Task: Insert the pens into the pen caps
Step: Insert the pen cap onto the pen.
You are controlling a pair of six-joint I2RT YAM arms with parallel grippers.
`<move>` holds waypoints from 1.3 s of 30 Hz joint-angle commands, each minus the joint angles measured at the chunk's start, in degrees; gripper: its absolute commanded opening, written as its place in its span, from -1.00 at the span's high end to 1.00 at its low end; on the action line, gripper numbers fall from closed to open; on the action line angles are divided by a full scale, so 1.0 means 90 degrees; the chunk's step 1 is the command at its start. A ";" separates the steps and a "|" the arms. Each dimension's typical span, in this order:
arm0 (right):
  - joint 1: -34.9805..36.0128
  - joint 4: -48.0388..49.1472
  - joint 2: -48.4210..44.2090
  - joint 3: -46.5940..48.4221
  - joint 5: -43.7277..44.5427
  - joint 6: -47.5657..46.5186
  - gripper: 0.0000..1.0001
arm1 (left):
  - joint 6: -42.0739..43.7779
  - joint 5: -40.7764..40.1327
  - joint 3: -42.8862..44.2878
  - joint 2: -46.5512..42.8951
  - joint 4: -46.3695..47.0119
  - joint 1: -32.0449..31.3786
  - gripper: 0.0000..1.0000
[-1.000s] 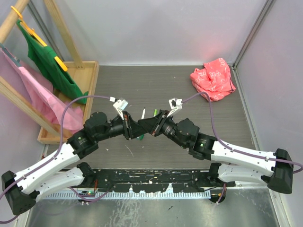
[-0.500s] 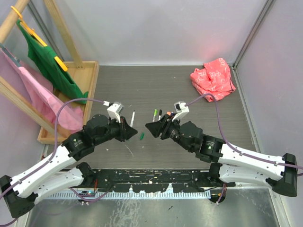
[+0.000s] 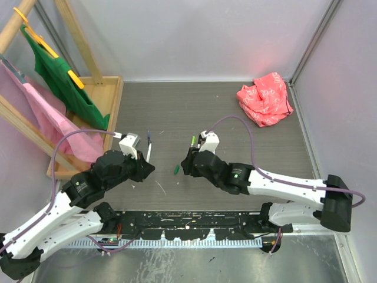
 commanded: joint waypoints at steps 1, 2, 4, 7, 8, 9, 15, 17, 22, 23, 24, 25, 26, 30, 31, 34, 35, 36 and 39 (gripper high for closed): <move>0.0023 -0.0441 0.0692 0.0704 0.0459 0.0759 -0.01 | 0.0425 -0.0305 0.0519 -0.0105 -0.0535 0.0030 1.00; 0.0028 -0.0562 0.0927 0.0853 0.0508 0.0896 -0.01 | 0.0493 -0.0345 0.0573 -0.0131 -0.0650 0.0036 1.00; 0.0023 -0.0787 0.1399 0.1163 0.0551 0.1119 -0.01 | 0.0627 -0.0370 0.0658 -0.0183 -0.0851 0.0035 1.00; 0.0021 -0.1160 0.2023 0.1616 0.0670 0.1463 -0.03 | 0.0832 -0.0411 0.0756 -0.0247 -0.1108 0.0032 1.00; 0.0023 -0.1358 0.2291 0.1806 0.0744 0.1617 -0.04 | 0.0899 -0.0434 0.0782 -0.0284 -0.1189 0.0024 1.00; 0.0023 -0.1531 0.2520 0.2006 0.0812 0.1731 -0.05 | 0.0958 -0.0462 0.0810 -0.0320 -0.1288 0.0033 1.00; 0.0024 -0.2901 0.3799 0.3294 0.1142 0.2488 -0.09 | 0.0947 -0.0727 0.0664 -0.0951 -0.1203 0.0029 1.00; 0.0029 -0.3377 0.4267 0.3763 0.1206 0.2708 -0.10 | 0.0900 -0.0882 0.0627 -0.1120 -0.1237 0.0027 1.00; 0.0023 -0.3913 0.5124 0.4585 0.1210 0.2903 -0.09 | 0.0866 -0.1037 0.0643 -0.1261 -0.1348 0.0024 1.00; 0.0023 -0.3917 0.5216 0.4651 0.1197 0.2911 -0.09 | 0.0866 -0.1042 0.0644 -0.1268 -0.1358 0.0031 1.00; 0.0022 -0.3920 0.5299 0.4695 0.1199 0.2932 -0.10 | 0.0866 -0.1052 0.0641 -0.1276 -0.1368 0.0028 1.00; 0.0023 -0.3969 0.5388 0.4736 0.1216 0.2986 -0.10 | 0.0866 -0.1064 0.0644 -0.1271 -0.1381 0.0025 1.00; 0.0023 -0.4033 0.5436 0.4767 0.1246 0.3065 -0.09 | 0.0858 -0.1072 0.0647 -0.1272 -0.1388 0.0026 1.00; -0.0029 -0.4078 0.5561 0.4730 0.1215 0.3168 -0.09 | 0.0866 -0.1116 0.0651 -0.1330 -0.1417 0.0030 1.00; -0.0050 -0.4079 0.5595 0.4733 0.1172 0.3166 -0.08 | 0.0857 -0.1164 0.0653 -0.1364 -0.1427 0.0027 1.00; -0.0098 -0.4020 0.5685 0.4714 0.1090 0.3097 -0.07 | 0.0814 -0.1358 0.0653 -0.1484 -0.1451 0.0029 1.00; -0.0108 -0.3956 0.5711 0.4707 0.1040 0.3046 -0.06 | 0.0803 -0.1411 0.0645 -0.1520 -0.1452 0.0030 1.00; -0.0126 -0.3886 0.5726 0.4687 0.0981 0.2972 -0.05 | 0.0793 -0.1436 0.0638 -0.1547 -0.1452 0.0025 1.00; -0.0157 -0.3735 0.5768 0.4643 0.0918 0.2885 -0.04 | 0.0783 -0.1449 0.0642 -0.1551 -0.1452 0.0030 1.00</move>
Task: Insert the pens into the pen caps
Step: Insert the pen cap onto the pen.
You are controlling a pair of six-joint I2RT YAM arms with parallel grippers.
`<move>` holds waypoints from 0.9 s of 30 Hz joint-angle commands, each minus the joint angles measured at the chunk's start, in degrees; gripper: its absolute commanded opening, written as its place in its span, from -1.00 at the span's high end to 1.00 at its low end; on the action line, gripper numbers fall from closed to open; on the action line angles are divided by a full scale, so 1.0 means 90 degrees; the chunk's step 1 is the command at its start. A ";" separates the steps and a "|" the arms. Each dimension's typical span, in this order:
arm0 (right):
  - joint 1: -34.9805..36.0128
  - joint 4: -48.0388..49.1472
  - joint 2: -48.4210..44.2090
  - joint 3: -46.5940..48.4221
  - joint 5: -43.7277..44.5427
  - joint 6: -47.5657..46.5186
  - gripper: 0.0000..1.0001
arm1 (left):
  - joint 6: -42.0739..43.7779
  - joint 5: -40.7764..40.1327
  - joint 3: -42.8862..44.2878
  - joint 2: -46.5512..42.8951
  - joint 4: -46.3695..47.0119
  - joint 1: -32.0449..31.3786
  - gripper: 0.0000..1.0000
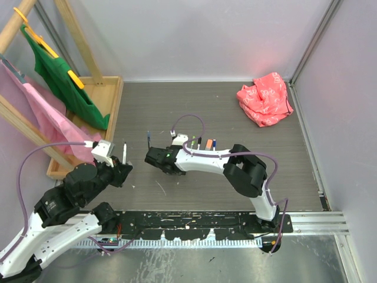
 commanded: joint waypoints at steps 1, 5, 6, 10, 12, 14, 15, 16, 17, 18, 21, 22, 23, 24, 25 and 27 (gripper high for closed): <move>-0.0068 0.0209 0.0076 0.0160 0.0033 -0.0034 -0.03 | -0.0027 -0.0197 0.0109 -0.0028 0.0107 0.0030 1.00; -0.0122 0.0336 0.0163 0.0168 -0.0075 -0.0181 0.00 | -0.0031 -0.0138 0.0108 0.0035 0.0107 0.0027 1.00; -0.0132 0.0401 0.0192 0.0154 -0.0103 -0.0231 0.01 | -0.0027 -0.0130 0.0105 0.0031 0.0112 0.0031 1.00; -0.0143 0.0454 0.0275 0.0124 -0.0132 -0.0293 0.05 | -0.0026 -0.0144 0.0099 -0.0003 0.0107 0.0025 1.00; -0.0138 0.0454 0.0314 0.0105 -0.0132 -0.0307 0.06 | -0.0026 -0.0148 0.0095 -0.0010 0.0107 0.0032 0.99; -0.0152 0.0454 0.0358 0.0070 -0.0132 -0.0314 0.08 | -0.0026 -0.0143 0.0086 -0.0016 0.0107 0.0026 0.99; -0.0153 0.0454 0.0375 0.0057 -0.0132 -0.0320 0.10 | -0.0027 -0.0132 0.0085 0.0006 0.0107 0.0027 0.99; -0.0149 0.0453 0.0397 0.0040 -0.0137 -0.0325 0.12 | -0.0026 -0.0122 0.0089 0.0016 0.0107 0.0024 0.99; -0.0150 0.0454 0.0409 0.0027 -0.0148 -0.0327 0.14 | -0.0027 -0.0106 0.0088 0.0025 0.0112 0.0025 0.99; -0.0155 0.0447 0.0423 0.0010 -0.0158 -0.0336 0.17 | -0.0026 -0.0093 0.0085 0.0024 0.0117 0.0023 0.99; -0.0153 0.0420 0.0422 -0.0022 -0.0199 -0.0342 0.22 | -0.0025 -0.0084 0.0087 0.0031 0.0117 0.0029 0.99; -0.0153 0.0408 0.0412 -0.0039 -0.0215 -0.0335 0.27 | -0.0025 -0.0080 0.0090 0.0023 0.0126 0.0029 0.99; -0.0153 0.0397 0.0393 -0.0061 -0.0219 -0.0323 0.33 | -0.0021 -0.0069 0.0081 0.0021 0.0132 0.0028 1.00; -0.0153 0.0386 0.0372 -0.0085 -0.0227 -0.0313 0.39 | -0.0018 -0.0063 0.0080 0.0019 0.0136 0.0026 0.99; -0.0152 0.0386 0.0359 -0.0114 -0.0227 -0.0304 0.43 | -0.0017 -0.0047 0.0080 0.0018 0.0136 0.0030 0.99; -0.0153 0.0372 0.0312 -0.0157 -0.0229 -0.0282 0.52 | -0.0016 -0.0014 0.0071 0.0035 0.0154 0.0022 0.99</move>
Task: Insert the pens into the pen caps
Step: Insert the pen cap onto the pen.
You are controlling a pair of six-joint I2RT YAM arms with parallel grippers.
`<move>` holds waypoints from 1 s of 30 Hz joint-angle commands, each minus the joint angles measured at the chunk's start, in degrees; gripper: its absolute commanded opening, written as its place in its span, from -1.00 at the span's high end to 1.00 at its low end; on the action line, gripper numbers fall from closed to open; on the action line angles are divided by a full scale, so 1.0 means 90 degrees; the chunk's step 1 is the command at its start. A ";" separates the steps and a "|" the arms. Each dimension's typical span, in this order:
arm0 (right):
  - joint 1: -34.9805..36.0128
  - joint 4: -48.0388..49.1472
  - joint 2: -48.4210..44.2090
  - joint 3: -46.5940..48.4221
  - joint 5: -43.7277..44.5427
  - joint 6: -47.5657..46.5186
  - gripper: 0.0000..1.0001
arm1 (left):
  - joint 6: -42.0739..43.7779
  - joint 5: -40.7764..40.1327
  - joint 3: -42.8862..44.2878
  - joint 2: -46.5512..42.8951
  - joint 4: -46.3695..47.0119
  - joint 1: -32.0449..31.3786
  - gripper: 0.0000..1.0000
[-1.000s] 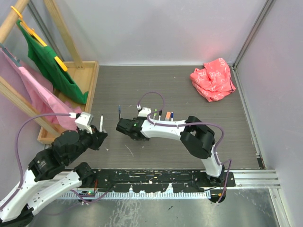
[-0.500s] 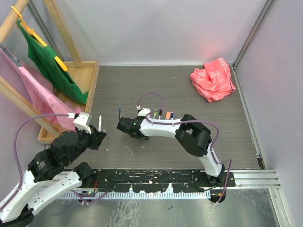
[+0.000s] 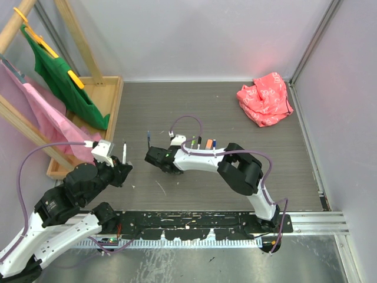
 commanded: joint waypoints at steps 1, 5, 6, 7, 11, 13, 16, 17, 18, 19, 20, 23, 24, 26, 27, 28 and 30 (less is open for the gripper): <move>-0.0022 -0.0155 -0.0080 -0.0150 0.0009 0.0094 0.56 | -0.0016 0.0067 0.0068 0.0055 0.0170 0.0026 0.99; -0.0022 -0.0223 -0.0293 -0.0266 0.0082 0.0181 0.69 | -0.0007 0.0146 0.0061 0.0114 0.0192 0.0031 0.99; -0.0022 -0.0219 -0.0378 -0.0328 0.0118 0.0216 0.73 | -0.0012 0.0174 0.0061 0.0126 0.0202 0.0030 1.00; -0.0022 -0.0186 -0.0495 -0.0403 0.0148 0.0224 0.78 | -0.0007 0.0202 0.0056 0.0131 0.0209 0.0025 0.99; -0.0022 0.0004 -0.1052 -0.0750 0.0273 0.0206 0.95 | 0.0035 0.0436 0.0028 0.0108 0.0310 0.0027 1.00; -0.0022 0.0169 -0.1475 -0.0978 0.0312 0.0159 0.99 | 0.0046 0.0577 0.0004 0.0101 0.0379 0.0031 1.00; -0.0022 0.0727 -0.2102 -0.1472 0.0278 -0.0081 0.99 | 0.0084 0.0748 -0.0021 0.0108 0.0449 0.0025 1.00; -0.0022 0.0909 -0.2319 -0.1722 0.0265 -0.0116 0.99 | 0.0095 0.0813 -0.0023 0.0106 0.0481 0.0023 1.00; -0.0022 0.1100 -0.2555 -0.1909 0.0252 -0.0169 0.99 | 0.0107 0.0933 -0.0038 0.0119 0.0530 0.0027 1.00; -0.0022 0.1317 -0.2782 -0.2110 0.0239 -0.0245 0.99 | 0.0124 0.1040 -0.0050 0.0129 0.0575 0.0024 1.00; -0.0022 0.1498 -0.3042 -0.2310 0.0236 -0.0296 0.99 | 0.0138 0.1179 -0.0061 0.0140 0.0632 0.0025 1.00; -0.0017 0.2179 -0.3867 -0.2920 0.0245 -0.0398 0.99 | 0.0214 0.1646 -0.0085 0.0203 0.0833 0.0031 1.00; -0.0021 0.2416 -0.4154 -0.3140 0.0253 -0.0450 0.99 | 0.0254 0.1792 -0.0093 0.0228 0.0902 0.0028 1.00; -0.0022 0.2897 -0.4775 -0.3504 0.0235 -0.0627 0.99 | 0.0316 0.2033 -0.0119 0.0269 0.1068 0.0031 1.00; -0.0022 0.3170 -0.5078 -0.3694 0.0198 -0.0784 0.99 | 0.0357 0.2145 -0.0134 0.0276 0.1156 0.0032 1.00; -0.0022 0.3441 -0.5384 -0.3853 0.0176 -0.0925 0.99 | 0.0397 0.2278 -0.0143 0.0290 0.1263 0.0026 1.00; -0.0022 0.4062 -0.5947 -0.4180 0.0076 -0.1274 0.99 | 0.0469 0.2516 -0.0152 0.0315 0.1454 0.0025 1.00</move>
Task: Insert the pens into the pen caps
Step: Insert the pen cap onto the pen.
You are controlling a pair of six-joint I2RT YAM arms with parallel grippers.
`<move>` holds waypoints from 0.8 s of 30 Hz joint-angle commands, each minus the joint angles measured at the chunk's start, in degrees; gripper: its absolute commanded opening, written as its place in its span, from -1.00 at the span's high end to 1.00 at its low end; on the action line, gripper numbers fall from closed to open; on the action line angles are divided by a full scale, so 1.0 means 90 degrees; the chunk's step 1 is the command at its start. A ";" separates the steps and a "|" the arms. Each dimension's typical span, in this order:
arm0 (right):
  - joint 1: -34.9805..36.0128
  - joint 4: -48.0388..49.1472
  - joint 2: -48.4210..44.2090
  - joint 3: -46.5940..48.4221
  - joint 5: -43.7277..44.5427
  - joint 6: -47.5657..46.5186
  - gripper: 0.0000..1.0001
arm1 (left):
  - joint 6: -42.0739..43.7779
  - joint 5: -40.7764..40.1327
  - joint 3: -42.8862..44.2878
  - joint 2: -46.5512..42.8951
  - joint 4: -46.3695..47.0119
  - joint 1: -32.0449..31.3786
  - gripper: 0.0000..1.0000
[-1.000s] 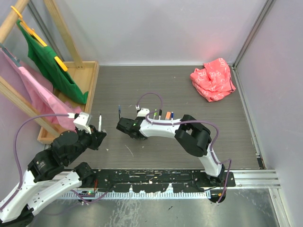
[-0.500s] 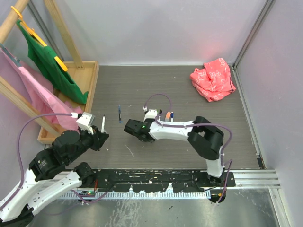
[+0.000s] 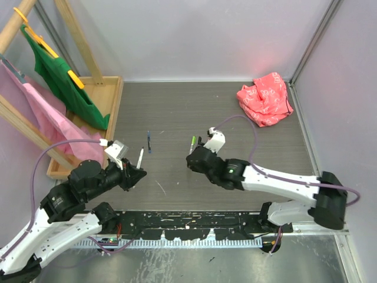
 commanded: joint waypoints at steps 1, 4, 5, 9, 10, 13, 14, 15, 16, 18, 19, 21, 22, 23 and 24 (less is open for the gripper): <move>-0.0020 0.1863 -0.1335 -0.0571 -0.0011 -0.0808 0.99 | 0.0282 0.0887 -0.0030 0.0087 0.0969 0.0031 1.00; -0.0022 0.2819 -0.1983 -0.1007 -0.0200 -0.1311 0.99 | 0.0243 0.1274 -0.0044 0.0167 0.1316 0.0029 1.00; -0.0023 0.3169 -0.2169 -0.1150 -0.0286 -0.1490 0.99 | 0.0197 0.1416 -0.0048 0.0212 0.1422 0.0024 1.00; -0.0022 0.4346 -0.2660 -0.1557 -0.0585 -0.2138 0.99 | -0.0043 0.1755 -0.0035 0.0385 0.1908 0.0031 1.00; -0.0022 0.4568 -0.2721 -0.1566 -0.0616 -0.2306 0.99 | -0.0091 0.1798 -0.0032 0.0405 0.2003 0.0026 1.00; -0.0022 0.5110 -0.2827 -0.1597 -0.0765 -0.2771 0.99 | -0.0200 0.1903 -0.0045 0.0443 0.2288 0.0029 1.00; -0.0022 0.5377 -0.2844 -0.1639 -0.0797 -0.2906 0.99 | -0.0262 0.1904 -0.0038 0.0455 0.2358 0.0029 1.00; -0.0028 0.5628 -0.2850 -0.1670 -0.0799 -0.2993 0.99 | -0.0307 0.1910 -0.0026 0.0477 0.2410 0.0025 1.00; -0.0023 0.5835 -0.2841 -0.1687 -0.0794 -0.3085 0.99 | -0.0355 0.1943 0.0000 0.0504 0.2453 0.0028 1.00; -0.0027 0.6192 -0.2765 -0.1645 -0.0850 -0.3284 0.99 | -0.0430 0.2012 0.0050 0.0575 0.2527 0.0030 1.00; -0.0025 0.6370 -0.2690 -0.1596 -0.0907 -0.3364 0.99 | -0.0461 0.2057 0.0077 0.0608 0.2559 0.0031 1.00; -0.0022 0.6622 -0.2559 -0.1460 -0.1076 -0.3471 0.99 | -0.0536 0.2128 0.0107 0.0680 0.2638 0.0030 1.00; -0.0022 0.6758 -0.2498 -0.1398 -0.1185 -0.3508 0.99 | -0.0575 0.2165 0.0131 0.0710 0.2696 0.0028 1.00; -0.0022 0.6883 -0.2438 -0.1338 -0.1314 -0.3569 0.99 | -0.0613 0.2199 0.0131 0.0750 0.2750 0.0029 1.00; -0.0026 0.6972 -0.2397 -0.1268 -0.1436 -0.3613 0.99 | -0.0645 0.2225 0.0151 0.0780 0.2799 0.0029 1.00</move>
